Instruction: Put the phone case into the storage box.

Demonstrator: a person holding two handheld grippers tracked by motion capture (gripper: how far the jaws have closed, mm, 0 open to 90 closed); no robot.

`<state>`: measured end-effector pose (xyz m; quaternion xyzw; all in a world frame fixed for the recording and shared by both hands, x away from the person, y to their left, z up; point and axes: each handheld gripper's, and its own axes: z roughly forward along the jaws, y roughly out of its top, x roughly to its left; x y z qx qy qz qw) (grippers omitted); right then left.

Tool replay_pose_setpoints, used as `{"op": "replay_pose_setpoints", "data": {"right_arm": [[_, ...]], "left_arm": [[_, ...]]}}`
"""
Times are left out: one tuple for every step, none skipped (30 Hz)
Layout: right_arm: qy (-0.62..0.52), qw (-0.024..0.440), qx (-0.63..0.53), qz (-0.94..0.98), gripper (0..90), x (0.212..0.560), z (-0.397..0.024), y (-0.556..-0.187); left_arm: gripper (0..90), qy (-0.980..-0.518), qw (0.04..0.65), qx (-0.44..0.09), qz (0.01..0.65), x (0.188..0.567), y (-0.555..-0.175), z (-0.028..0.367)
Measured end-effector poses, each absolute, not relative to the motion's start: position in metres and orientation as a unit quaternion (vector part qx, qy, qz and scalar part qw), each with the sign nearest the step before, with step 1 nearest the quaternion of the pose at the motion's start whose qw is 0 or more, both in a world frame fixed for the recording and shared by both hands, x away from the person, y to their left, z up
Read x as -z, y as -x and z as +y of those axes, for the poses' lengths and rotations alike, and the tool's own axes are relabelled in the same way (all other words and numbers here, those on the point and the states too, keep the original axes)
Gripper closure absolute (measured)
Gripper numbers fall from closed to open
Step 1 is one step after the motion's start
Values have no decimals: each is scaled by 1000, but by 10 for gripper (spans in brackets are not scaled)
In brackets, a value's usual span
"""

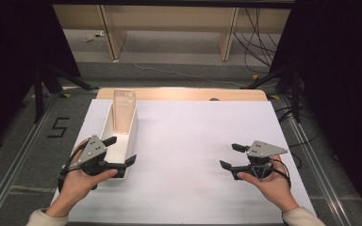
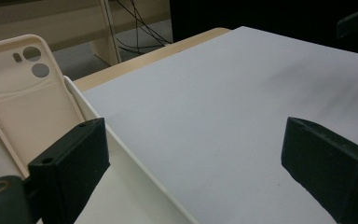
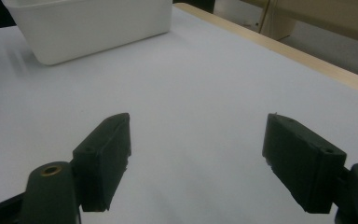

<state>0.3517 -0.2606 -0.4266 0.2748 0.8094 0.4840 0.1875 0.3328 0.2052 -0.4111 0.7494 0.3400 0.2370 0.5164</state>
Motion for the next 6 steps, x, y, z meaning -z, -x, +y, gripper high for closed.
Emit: {"op": "replay_pose_setpoints", "data": {"right_arm": [[-275,187,-485,809,249,427,-261,-352],[-275,187,-485,809,249,427,-261,-352],[-275,187,-485,809,248,427,-261,-352],[-275,187,-485,809,249,427,-261,-352],[-275,187,-485,809,248,427,-261,-352],[-275,187,-485,809,249,427,-261,-352]], "left_arm": [[72,-749,517,-236,340,411,-333,205],[75,-748,518,-237,340,411,-333,205],[76,-748,518,-237,340,411,-333,205],[78,-748,519,-236,340,411,-333,205],[79,-748,519,-236,340,411,-333,205],[81,-748,519,-236,339,411,-333,205]]}}
